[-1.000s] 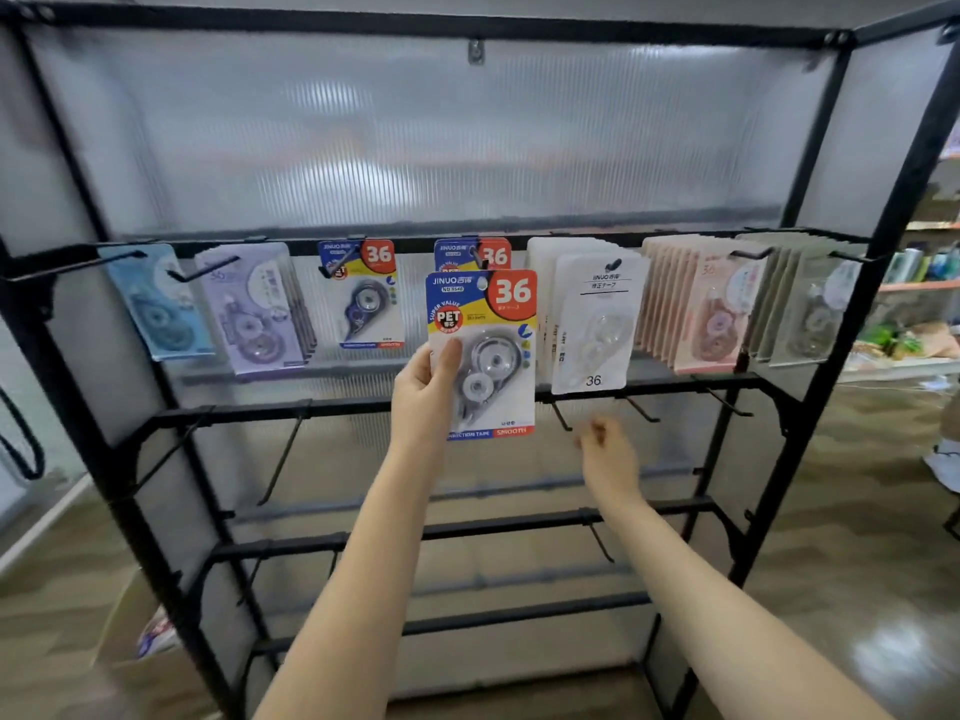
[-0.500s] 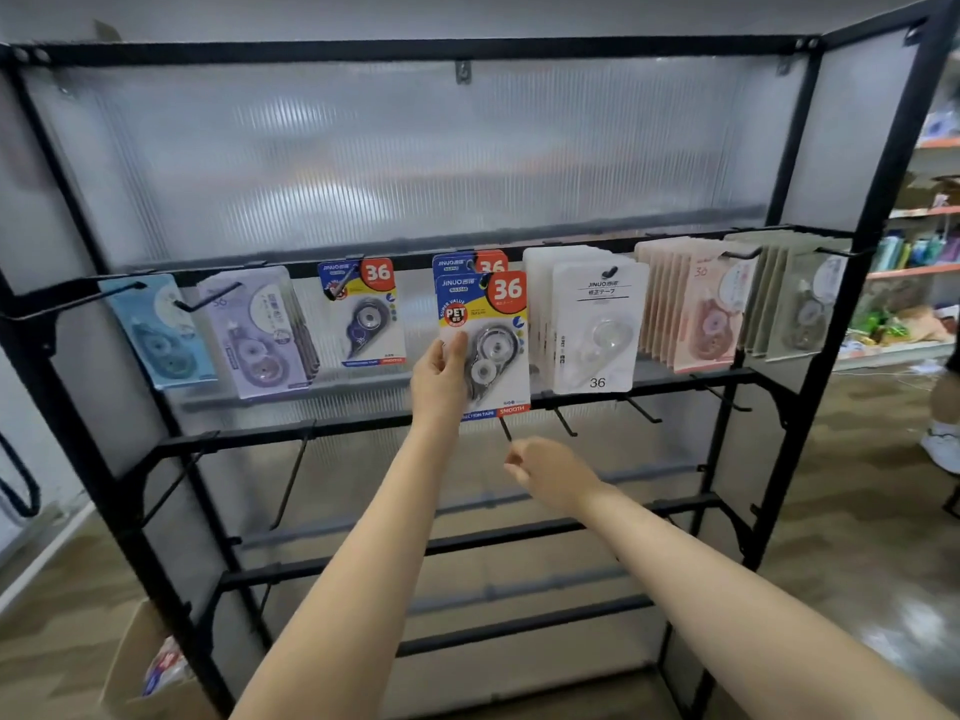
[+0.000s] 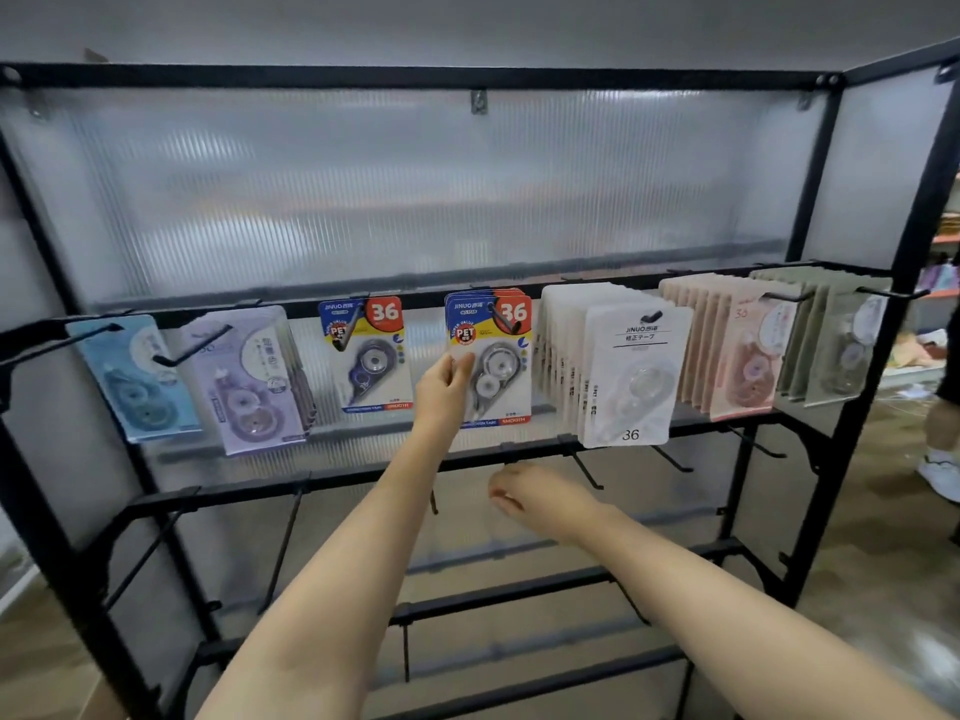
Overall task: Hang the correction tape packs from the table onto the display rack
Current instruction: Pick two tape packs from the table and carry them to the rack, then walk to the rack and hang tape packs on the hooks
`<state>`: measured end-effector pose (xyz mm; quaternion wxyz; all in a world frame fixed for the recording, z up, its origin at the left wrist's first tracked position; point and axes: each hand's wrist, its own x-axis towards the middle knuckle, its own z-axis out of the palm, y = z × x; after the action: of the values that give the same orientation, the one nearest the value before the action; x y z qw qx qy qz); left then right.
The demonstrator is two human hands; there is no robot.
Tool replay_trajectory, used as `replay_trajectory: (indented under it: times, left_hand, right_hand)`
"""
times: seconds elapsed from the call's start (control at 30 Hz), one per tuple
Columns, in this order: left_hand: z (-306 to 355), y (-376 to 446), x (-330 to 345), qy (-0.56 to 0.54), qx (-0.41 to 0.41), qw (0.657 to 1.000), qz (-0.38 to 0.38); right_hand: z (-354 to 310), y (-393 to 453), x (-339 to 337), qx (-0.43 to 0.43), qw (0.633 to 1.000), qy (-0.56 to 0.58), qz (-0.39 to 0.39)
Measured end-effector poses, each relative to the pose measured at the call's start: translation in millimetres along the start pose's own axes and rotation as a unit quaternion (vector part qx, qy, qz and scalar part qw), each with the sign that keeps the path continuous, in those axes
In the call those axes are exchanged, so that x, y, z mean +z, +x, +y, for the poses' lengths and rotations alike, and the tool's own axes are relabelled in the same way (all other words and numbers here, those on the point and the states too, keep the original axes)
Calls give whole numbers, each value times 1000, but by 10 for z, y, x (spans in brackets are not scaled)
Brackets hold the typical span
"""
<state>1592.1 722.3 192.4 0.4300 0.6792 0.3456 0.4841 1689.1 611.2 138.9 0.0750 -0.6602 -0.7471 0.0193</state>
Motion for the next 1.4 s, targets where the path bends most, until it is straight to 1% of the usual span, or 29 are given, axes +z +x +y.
replay_trajectory:
  times: [0.07,0.1,0.17,0.23,0.3,0.37,0.43,0.5,0.57,0.7,0.77,0.83,0.93,1.0,1.13,1.2,1.27,1.4]
  left_hand:
    - [-14,-48,-28,21,-6,1000,-6]
    - [-37,-86,-58,49,-14,999,-8]
    - [-134,-225,-173,128,-39,991,-18]
    - [-265,-458,-372,222,-60,972,-41]
    - [-380,-757,-637,343,-64,935,-66]
    - [-404,-1083,-914,456,-82,883,-79]
    - [-337,-1433,-1210,547,-114,826,-74]
    - [-241,-1779,-1527,611,-152,774,-66]
    - [-131,-2152,-1901,653,-189,731,-52]
    - [115,-2957,-2718,703,-263,661,-9]
    - [247,-3374,-3123,708,-312,634,10]
    - [364,-3783,-3553,695,-361,621,37]
    - [568,-4413,-4215,656,-423,618,91]
    - [698,-4837,-4668,642,-457,603,125]
    - [914,-5697,-5481,641,-500,561,157]
    - [977,-6139,-5847,632,-520,551,163]
    - [1003,-6554,-6183,625,-537,540,171]
    - [1033,-7282,-6703,596,-576,526,191]
  right_hand:
    - [-7,-13,-15,-5,1000,4,-4]
    - [-17,-25,-21,-7,1000,5,-5]
    - [-51,-53,-9,-14,1000,10,1]
    - [-107,-90,38,-20,1000,18,7]
    - [-227,-92,120,-26,999,25,7]
    - [-464,-43,213,-20,999,32,2]
    - [-861,0,301,-23,999,34,-9]
    - [-1371,18,362,-69,997,26,-21]
    - [-1953,-12,413,-135,990,18,-37]
    - [-3173,-146,613,-260,963,-8,-64]
    - [-3759,-276,702,-317,945,-18,-74]
    - [-4332,-427,760,-362,928,-16,-87]
    - [-5183,-652,828,-415,905,-8,-93]
    - [-5762,-785,871,-451,888,-5,-91]
    - [-6952,-1040,927,-485,867,12,-116]
    - [-7532,-1217,950,-494,858,28,-138]
    - [-8046,-1399,1023,-515,845,29,-141]
    - [-8865,-1755,1207,-573,806,15,-146]
